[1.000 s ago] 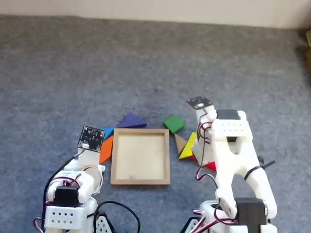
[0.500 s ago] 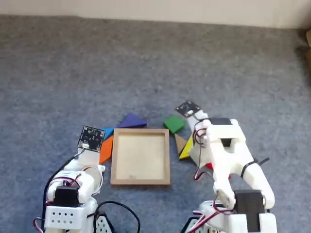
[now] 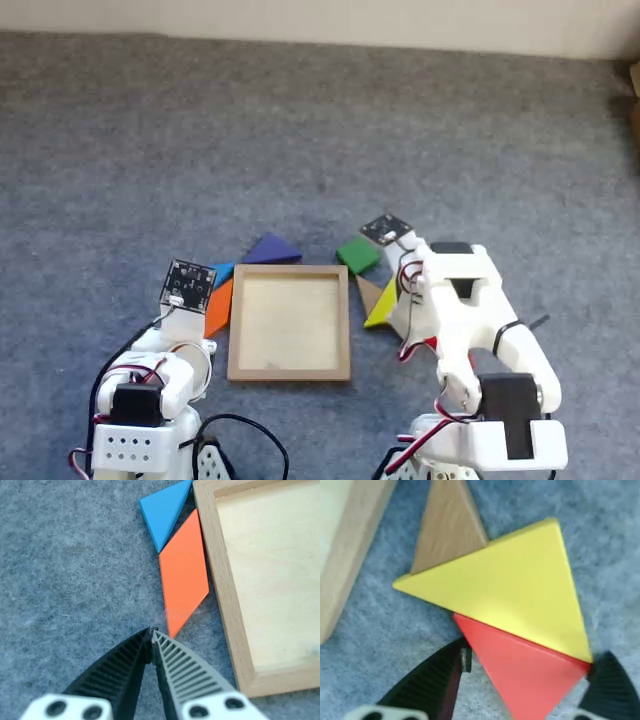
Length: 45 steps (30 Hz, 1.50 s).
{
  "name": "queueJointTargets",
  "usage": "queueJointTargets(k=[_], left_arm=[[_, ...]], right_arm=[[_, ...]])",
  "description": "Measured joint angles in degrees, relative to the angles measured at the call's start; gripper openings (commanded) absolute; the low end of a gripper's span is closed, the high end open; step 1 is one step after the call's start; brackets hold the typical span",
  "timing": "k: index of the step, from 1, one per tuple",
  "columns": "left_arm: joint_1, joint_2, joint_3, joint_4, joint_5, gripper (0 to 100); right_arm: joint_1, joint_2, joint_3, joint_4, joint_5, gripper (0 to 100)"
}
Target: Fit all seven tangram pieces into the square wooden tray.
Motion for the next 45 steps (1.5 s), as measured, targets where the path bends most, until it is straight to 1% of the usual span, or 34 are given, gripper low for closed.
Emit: queueJointTargets(k=[5, 9, 15, 31, 35, 40, 45], left_arm=[[0.0, 0.0, 0.0, 0.0, 0.0, 1], [0.0, 0.0, 0.0, 0.0, 0.0, 1], [0.0, 0.0, 0.0, 0.0, 0.0, 1], [0.0, 0.0, 0.0, 0.0, 0.0, 1], [0.0, 0.0, 0.0, 0.0, 0.0, 1], [0.0, 0.0, 0.0, 0.0, 0.0, 1], [0.0, 0.0, 0.0, 0.0, 0.0, 1]], right_arm=[[0.4, 0.0, 0.0, -0.3, 0.0, 30.0], [2.3, 0.0, 0.0, -0.4, 0.2, 29.5], [3.3, 0.0, 0.0, -0.7, 0.4, 19.8], [4.5, 0.0, -0.2, -1.0, 0.4, 19.1], [4.6, 0.8, -2.1, 2.3, 0.4, 19.1], [5.7, -2.0, -4.0, 8.1, 0.4, 19.1], [5.5, -6.9, -3.9, 9.5, 0.4, 19.1]])
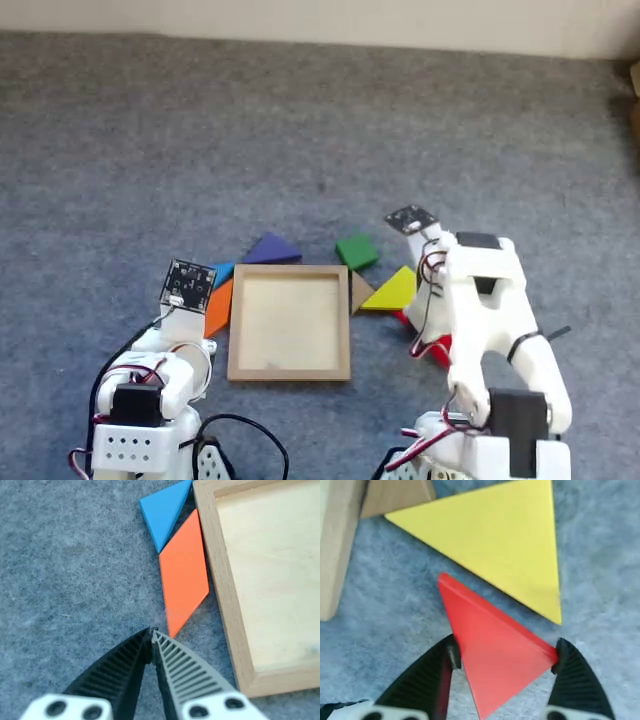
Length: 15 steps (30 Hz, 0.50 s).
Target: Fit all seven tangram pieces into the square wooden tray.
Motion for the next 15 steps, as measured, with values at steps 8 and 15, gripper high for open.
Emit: queueJointTargets(k=[8, 15], left_arm=[[0.0, 0.0, 0.0, 0.0, 0.0, 1], [0.0, 0.0, 0.0, 0.0, 0.0, 1]], right_arm=[[-0.2, -7.7, 0.0, 2.1, -3.9, 19.1], [-9.0, -11.3, 0.0, 2.5, -12.9, 19.1]])
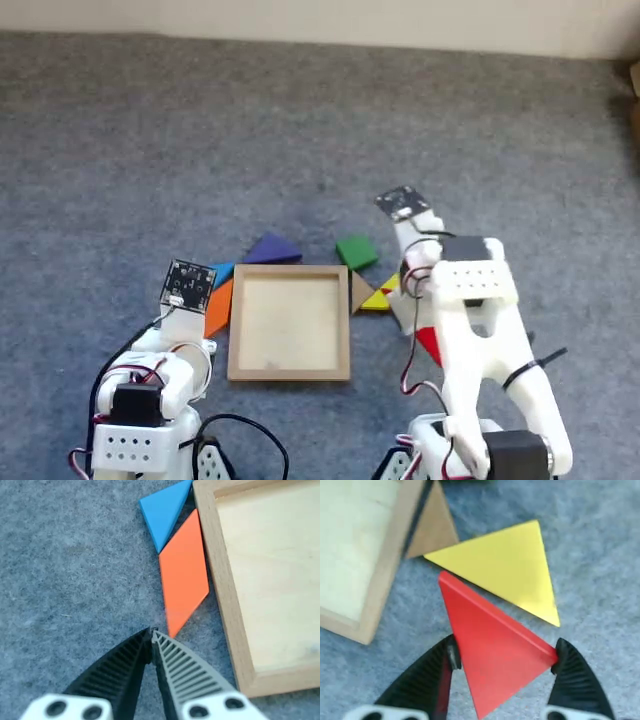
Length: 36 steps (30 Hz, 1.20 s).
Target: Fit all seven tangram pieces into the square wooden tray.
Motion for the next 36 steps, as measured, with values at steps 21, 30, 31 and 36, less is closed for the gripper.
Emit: queueJointTargets(k=[21, 30, 31, 36], left_arm=[[0.0, 0.0, 0.0, 0.0, 0.0, 1], [0.0, 0.0, 0.0, 0.0, 0.0, 1], [0.0, 0.0, 0.0, 0.0, 0.0, 1], [0.0, 0.0, 0.0, 0.0, 0.0, 1]], right_arm=[[-23.4, -0.7, -2.6, -3.8, -19.3, 19.1], [-31.1, -0.7, -2.6, -5.5, -22.8, 19.1], [-31.9, -0.7, -2.6, -5.5, -22.8, 19.1], [-34.5, -0.7, -2.6, -8.7, -22.8, 19.1]])
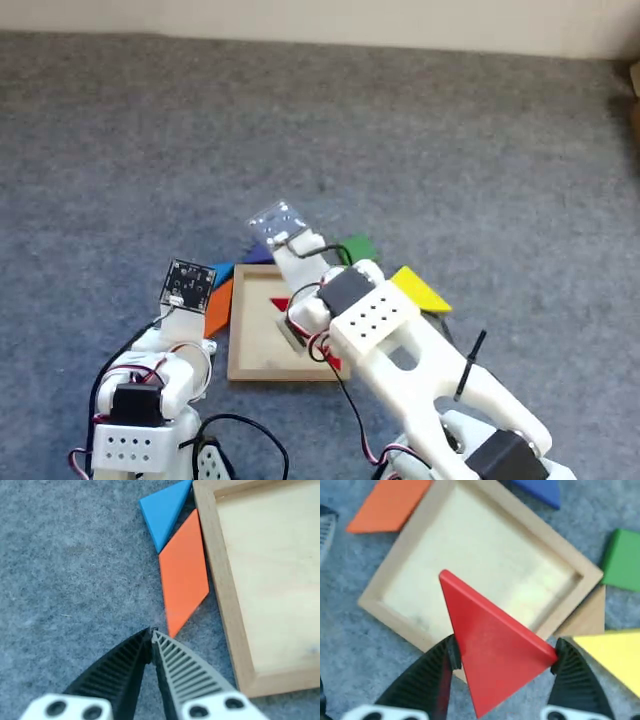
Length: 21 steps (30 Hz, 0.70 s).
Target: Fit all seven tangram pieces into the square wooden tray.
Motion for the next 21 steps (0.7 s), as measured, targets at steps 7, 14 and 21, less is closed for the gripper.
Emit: queueJointTargets(k=[7, 14, 21], left_arm=[[0.0, 0.0, 0.0, 0.0, 0.0, 1], [0.0, 0.0, 0.0, 0.0, 0.0, 1], [0.0, 0.0, 0.0, 0.0, 0.0, 1]], right_arm=[[0.0, 4.7, 0.0, -5.7, -6.3, 19.4], [0.0, 13.1, 0.0, -10.6, -18.1, 21.4], [-0.3, 13.5, -3.1, -11.5, -33.0, 28.4]])
